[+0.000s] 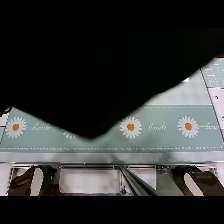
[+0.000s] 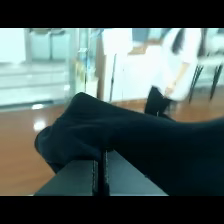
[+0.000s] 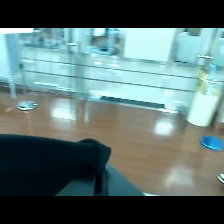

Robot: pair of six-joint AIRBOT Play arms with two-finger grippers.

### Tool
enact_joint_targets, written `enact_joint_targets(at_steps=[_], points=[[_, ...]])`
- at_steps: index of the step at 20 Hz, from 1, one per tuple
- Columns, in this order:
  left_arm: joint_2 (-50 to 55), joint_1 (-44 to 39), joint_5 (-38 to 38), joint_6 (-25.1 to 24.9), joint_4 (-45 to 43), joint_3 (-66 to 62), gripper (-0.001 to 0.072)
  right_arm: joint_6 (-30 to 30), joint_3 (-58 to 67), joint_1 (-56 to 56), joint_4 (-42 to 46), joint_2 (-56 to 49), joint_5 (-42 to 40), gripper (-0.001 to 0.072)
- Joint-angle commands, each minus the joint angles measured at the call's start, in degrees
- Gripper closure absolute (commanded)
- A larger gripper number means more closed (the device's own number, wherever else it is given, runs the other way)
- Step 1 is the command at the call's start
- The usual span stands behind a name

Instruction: Fold the shirts.

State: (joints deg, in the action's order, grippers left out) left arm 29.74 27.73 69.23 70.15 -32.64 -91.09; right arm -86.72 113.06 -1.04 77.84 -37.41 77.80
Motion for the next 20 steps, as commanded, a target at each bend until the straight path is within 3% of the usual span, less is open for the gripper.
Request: enact_joint_targets(at_steps=[1, 6, 10, 12, 15, 20], points=[[-0.79, 0.7, 4.94, 2.58, -1.66, 1.92, 0.0686, -2.16, -1.51, -0.04, 4.02, 1.66, 3.87, 0.069], [4.57, -0.9, 6.27, 1.92, -1.22, 18.14, 0.0686, -3.1, -16.17, -0.04, 3.54, -2.21, -1.27, 0.069], [18.8, -12.59, 0.13, -5.68, -1.31, 29.75, 0.0686, -3.06, -25.46, -0.04, 1.4, -14.01, -7.21, 0.069], [29.64, -18.21, -5.64, -8.37, -2.67, 29.64, 0.0686, -2.78, -26.38, -0.04, 1.38, -22.91, -9.64, 0.0689], [45.62, -21.38, -14.69, -8.39, -3.41, 25.24, 0.0686, -0.13, -26.21, -0.04, -2.54, -36.33, -19.98, 0.0689], [64.35, -21.49, -15.69, -7.3, -3.41, 15.08, 0.0687, 0.55, -22.56, -0.04, -8.39, -53.7, -26.88, 0.0688]])
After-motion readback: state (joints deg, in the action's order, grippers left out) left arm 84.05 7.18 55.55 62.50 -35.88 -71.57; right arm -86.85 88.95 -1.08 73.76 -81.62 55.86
